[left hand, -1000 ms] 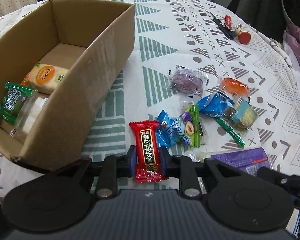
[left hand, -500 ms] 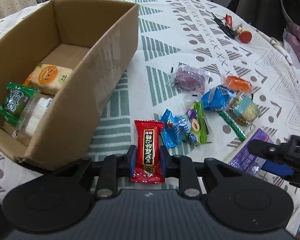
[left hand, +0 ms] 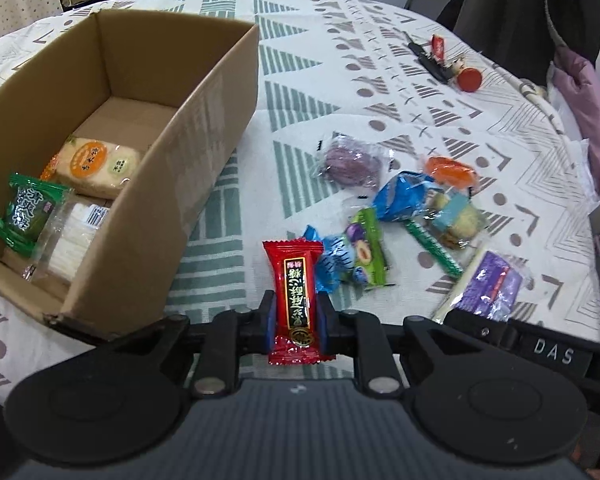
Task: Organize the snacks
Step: 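Carry the red bar and purple-white pack over the box and open both tools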
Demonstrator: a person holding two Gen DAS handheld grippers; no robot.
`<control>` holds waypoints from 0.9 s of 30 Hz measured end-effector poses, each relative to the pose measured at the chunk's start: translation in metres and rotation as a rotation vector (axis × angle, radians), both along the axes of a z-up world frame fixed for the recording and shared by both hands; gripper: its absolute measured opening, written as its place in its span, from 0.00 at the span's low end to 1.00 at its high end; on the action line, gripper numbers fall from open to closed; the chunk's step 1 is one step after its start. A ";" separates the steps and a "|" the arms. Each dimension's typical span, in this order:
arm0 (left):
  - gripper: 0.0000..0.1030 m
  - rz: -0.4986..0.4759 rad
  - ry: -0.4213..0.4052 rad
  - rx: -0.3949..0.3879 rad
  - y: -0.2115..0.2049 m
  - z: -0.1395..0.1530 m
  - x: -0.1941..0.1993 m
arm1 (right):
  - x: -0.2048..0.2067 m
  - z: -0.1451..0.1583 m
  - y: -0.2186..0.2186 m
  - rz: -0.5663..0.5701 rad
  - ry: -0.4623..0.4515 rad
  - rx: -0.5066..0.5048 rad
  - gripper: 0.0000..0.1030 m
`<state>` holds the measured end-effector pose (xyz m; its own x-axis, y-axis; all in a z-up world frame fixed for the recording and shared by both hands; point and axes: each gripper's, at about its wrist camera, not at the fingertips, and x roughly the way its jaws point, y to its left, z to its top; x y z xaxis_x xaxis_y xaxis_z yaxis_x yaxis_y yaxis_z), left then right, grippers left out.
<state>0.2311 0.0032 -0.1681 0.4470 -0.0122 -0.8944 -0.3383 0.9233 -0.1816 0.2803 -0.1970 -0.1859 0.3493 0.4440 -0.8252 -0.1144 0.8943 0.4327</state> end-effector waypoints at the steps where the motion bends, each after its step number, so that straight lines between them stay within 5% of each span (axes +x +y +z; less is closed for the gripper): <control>1: 0.18 0.002 -0.003 -0.006 0.001 0.004 -0.001 | -0.002 0.003 -0.003 -0.002 0.002 0.014 0.28; 11: 0.18 -0.007 -0.057 -0.044 0.005 0.046 -0.018 | -0.020 0.039 -0.004 -0.024 -0.031 0.132 0.23; 27: 0.18 0.025 -0.131 -0.054 0.056 0.100 -0.021 | -0.015 0.092 0.051 0.021 -0.082 0.199 0.22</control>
